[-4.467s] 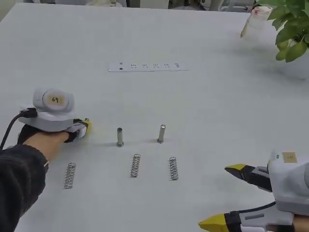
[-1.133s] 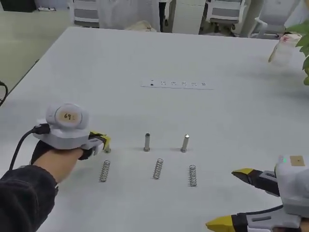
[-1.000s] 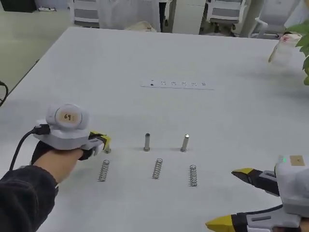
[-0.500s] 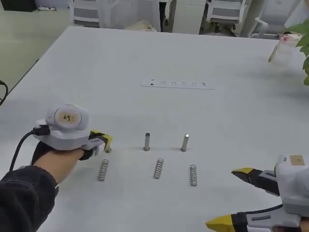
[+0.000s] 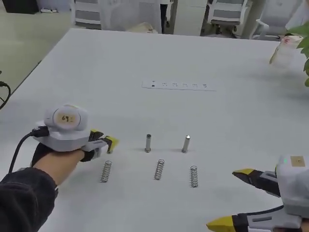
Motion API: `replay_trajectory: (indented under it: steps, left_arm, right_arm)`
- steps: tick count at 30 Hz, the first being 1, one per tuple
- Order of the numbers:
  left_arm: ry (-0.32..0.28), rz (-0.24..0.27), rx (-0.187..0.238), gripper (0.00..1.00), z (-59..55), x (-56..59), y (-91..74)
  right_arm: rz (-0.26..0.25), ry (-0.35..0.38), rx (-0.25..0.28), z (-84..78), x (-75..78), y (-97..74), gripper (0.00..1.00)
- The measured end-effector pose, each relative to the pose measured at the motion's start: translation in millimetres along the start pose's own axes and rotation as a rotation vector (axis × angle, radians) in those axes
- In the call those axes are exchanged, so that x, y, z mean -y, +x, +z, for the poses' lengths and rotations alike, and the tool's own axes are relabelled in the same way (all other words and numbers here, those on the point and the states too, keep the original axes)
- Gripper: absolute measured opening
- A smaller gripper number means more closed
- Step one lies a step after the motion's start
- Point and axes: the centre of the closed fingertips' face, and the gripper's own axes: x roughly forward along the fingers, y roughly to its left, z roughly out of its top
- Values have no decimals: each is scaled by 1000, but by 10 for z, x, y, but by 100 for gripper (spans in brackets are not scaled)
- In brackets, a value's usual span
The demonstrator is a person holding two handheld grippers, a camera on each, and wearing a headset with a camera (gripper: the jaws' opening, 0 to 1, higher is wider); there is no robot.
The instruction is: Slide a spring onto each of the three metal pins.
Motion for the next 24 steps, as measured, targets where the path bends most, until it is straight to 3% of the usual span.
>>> replay_trajectory:
  steps: [12, 24]
  left_arm:
    - [7, -7, 14, 32, 11, 7, -102]
    - [8, 3, 4, 32, -142, 17, -219]
  right_arm:
    - [0, -6, 0, 15, -4, -10, 90]
    - [1, -10, 2, 29, -9, -5, 90]
